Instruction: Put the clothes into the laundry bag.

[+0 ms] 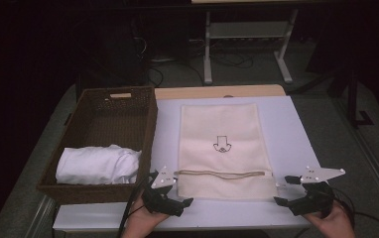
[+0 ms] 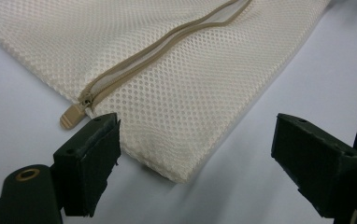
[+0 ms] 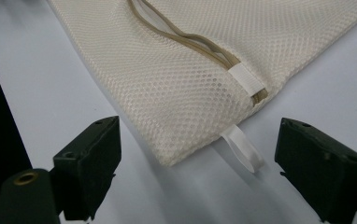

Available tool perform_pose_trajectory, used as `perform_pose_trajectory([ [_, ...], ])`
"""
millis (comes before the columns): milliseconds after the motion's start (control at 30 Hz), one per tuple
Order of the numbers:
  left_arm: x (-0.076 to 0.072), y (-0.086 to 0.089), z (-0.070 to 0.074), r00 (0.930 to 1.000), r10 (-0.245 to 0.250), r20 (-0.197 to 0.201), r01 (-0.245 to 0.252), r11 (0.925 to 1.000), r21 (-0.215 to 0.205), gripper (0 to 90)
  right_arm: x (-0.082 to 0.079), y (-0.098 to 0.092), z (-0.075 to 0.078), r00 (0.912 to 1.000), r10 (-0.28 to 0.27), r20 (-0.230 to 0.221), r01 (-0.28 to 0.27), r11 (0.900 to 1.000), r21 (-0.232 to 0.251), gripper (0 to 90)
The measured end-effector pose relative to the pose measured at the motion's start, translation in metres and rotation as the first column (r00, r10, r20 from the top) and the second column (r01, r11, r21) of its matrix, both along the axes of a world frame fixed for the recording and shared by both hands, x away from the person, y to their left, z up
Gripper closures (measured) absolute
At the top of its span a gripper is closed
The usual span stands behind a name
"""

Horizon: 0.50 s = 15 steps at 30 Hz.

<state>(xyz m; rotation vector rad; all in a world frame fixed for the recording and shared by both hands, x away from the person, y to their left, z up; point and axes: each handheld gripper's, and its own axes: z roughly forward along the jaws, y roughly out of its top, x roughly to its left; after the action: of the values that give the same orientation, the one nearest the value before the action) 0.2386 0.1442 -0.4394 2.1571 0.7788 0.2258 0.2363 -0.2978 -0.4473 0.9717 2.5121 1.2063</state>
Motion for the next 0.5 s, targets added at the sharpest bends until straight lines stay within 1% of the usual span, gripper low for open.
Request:
perform_pose_trajectory([
  [167, 0.001, 0.001, -0.001, 1.0, 0.002, -0.01, -0.002, 1.0, -0.002, 15.1, 0.001, 0.001, -0.001, 1.0, 0.007, -0.004, -0.007, 1.0, 0.005, 14.1],
  [300, -0.001, 0.001, -0.002, 0.9999, 0.004, -0.012, -0.004, 1.0, -0.003, 15.1, 0.0, 0.003, 0.0, 0.9999, 0.017, -0.003, -0.017, 1.0, 0.002, 14.1],
  [400, -0.001, 0.001, -0.001, 1.0, 0.005, -0.008, -0.005, 1.0, 0.003, 15.2, 0.001, 0.005, 0.003, 0.9997, 0.023, 0.003, -0.023, 1.0, 0.011, 14.2],
  [433, -0.001, 0.001, -0.001, 1.0, 0.008, -0.005, -0.008, 1.0, 0.0, 15.2, 0.002, 0.006, 0.005, 0.9996, 0.029, 0.003, -0.029, 0.999, 0.021, 14.2],
  [467, -0.001, 0.001, -0.001, 0.9999, 0.012, -0.002, -0.012, 0.9999, 0.002, 15.2, 0.004, 0.008, 0.008, 0.9991, 0.04, 0.011, -0.04, 0.999, 0.024, 14.2],
  [500, -0.001, 0.002, -0.001, 0.9999, 0.017, -0.001, -0.017, 0.9999, 0.001, 15.2, 0.006, 0.011, 0.011, 0.9991, 0.04, 0.015, -0.04, 0.999, 0.021, 14.3],
])
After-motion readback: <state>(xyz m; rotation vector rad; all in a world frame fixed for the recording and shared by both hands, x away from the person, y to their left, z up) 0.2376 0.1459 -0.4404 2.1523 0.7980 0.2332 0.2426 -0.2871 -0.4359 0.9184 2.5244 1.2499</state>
